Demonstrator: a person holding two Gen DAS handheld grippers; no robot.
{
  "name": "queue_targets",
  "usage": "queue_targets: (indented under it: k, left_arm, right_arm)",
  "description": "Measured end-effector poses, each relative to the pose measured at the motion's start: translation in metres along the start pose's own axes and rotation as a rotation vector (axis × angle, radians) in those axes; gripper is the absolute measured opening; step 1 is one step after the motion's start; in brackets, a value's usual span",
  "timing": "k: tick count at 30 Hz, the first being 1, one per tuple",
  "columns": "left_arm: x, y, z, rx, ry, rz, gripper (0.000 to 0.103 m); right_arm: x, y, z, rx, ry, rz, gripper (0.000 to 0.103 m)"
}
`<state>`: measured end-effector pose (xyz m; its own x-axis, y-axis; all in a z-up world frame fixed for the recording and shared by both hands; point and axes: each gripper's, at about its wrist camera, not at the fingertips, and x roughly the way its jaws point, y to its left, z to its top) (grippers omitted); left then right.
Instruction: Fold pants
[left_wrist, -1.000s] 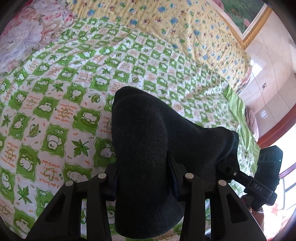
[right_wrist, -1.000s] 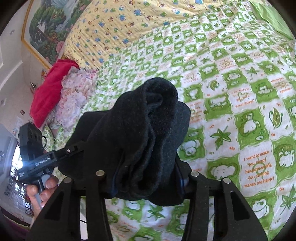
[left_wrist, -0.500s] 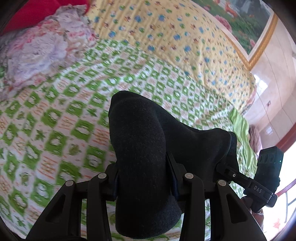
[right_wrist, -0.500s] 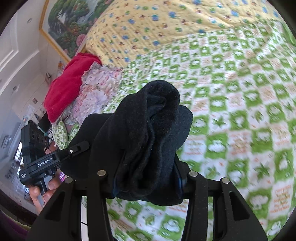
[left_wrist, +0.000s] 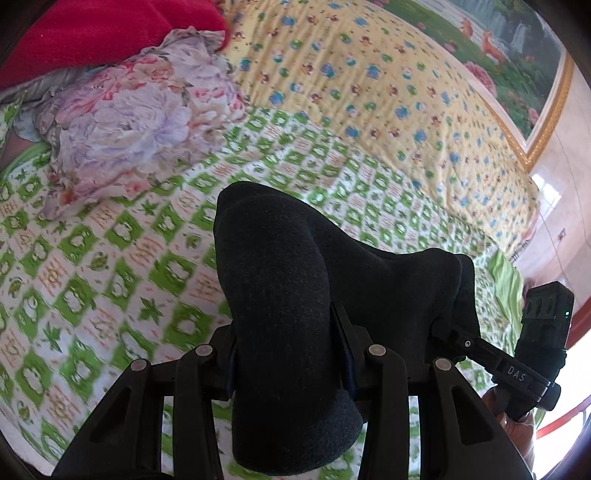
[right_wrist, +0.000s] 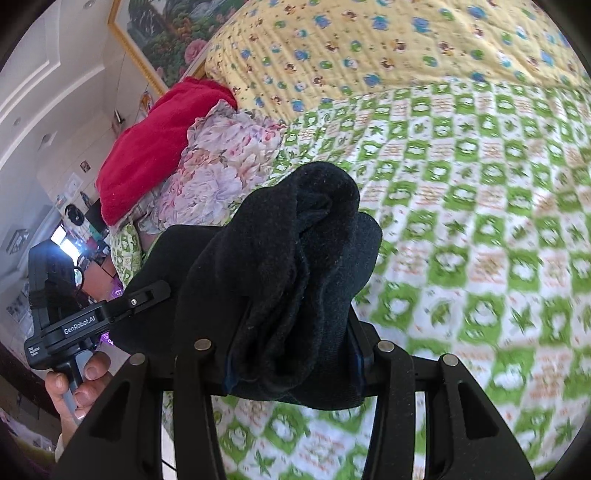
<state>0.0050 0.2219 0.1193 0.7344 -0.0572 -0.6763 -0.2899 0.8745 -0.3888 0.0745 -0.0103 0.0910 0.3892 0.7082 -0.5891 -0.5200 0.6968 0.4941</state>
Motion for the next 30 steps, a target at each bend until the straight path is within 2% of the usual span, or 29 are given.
queue_targets:
  k: [13,23,28,30]
  left_arm:
    - [0.041,0.019,0.034,-0.012,-0.003,0.064,0.042]
    - [0.062,0.034,0.028,-0.034,0.025,0.092,0.043]
    - [0.067,0.042,0.021,-0.035,0.035,0.110,0.050]
    - [0.067,0.044,0.018,-0.033,0.038,0.121,0.057]
  right_arm:
    - [0.062,-0.007,0.033,-0.030,0.013,0.010,0.047]
    - [0.091,-0.018,0.036,-0.038,0.053,-0.009,0.050]
    - [0.095,-0.028,0.034,-0.017,0.063,-0.008,0.056]
    - [0.096,-0.030,0.033,-0.015,0.066,-0.005,0.058]
